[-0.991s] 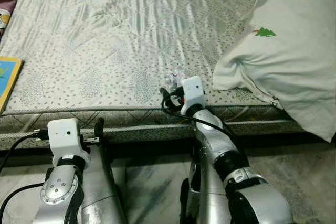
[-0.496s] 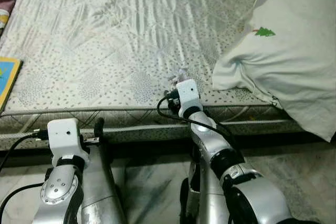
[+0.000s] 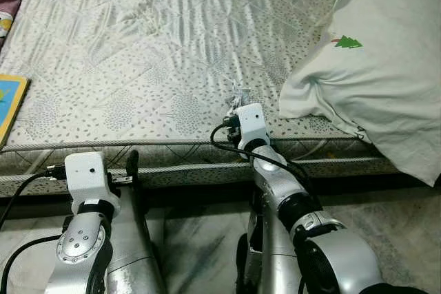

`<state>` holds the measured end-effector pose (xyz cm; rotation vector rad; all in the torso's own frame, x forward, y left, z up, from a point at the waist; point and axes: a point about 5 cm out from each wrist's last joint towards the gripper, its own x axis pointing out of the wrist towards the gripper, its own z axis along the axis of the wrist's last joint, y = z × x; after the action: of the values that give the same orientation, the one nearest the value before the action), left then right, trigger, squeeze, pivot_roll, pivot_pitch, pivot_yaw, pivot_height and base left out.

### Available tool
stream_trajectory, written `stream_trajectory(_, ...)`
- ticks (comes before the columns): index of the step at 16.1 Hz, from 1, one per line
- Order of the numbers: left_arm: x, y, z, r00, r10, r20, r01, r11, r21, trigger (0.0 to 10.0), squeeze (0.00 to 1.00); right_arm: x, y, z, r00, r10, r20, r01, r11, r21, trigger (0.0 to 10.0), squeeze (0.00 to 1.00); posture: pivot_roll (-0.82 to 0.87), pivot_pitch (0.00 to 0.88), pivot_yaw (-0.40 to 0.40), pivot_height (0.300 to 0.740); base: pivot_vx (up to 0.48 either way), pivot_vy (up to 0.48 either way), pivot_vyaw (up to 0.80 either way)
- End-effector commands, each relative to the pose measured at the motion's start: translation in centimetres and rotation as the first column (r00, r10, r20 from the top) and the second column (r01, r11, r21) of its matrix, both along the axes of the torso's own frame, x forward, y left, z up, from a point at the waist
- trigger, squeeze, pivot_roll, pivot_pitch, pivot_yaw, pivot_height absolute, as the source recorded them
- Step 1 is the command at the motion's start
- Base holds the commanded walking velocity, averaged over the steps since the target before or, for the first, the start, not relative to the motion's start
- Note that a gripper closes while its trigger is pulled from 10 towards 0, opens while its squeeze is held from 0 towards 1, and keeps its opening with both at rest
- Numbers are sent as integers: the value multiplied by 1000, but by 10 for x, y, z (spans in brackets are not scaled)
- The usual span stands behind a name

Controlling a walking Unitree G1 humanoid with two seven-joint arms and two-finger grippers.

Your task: Clean up the room

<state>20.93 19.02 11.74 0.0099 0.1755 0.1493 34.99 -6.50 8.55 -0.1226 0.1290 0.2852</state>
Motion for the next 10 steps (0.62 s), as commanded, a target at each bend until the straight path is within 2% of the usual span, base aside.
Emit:
stream_trajectory(1, 0, -1, -4, 1000, 0, -12, 0, 1000, 3, 10000, 0, -4, -8, -14, 997, -23, -70, 24, 1000, 4, 0, 0, 188, 175, -96, 484, 0, 0, 0)
stream_trajectory(7, 11, -7, -6, 1000, -22, 6, 22, 1000, -19, 10000, 0, 5, -16, 2, 1000, -2, -8, 2, 1000, 28, 0, 0, 138, 133, -84, 484, 0, 0, 0)
stream_trajectory(9, 22, -15, -9, 999, -47, 23, 48, 997, -52, 10000, 0, 8, -32, 6, 1000, -6, 25, 6, 1000, 10, 0, 0, 97, 87, -75, 484, 0, 0, 0)
stream_trajectory(10, 27, -18, -12, 998, -58, 23, 59, 997, -56, 10000, 0, 6, -43, 4, 999, -22, 29, 21, 999, 33, 0, 0, 60, 56, -60, 484, 0, 0, 0)
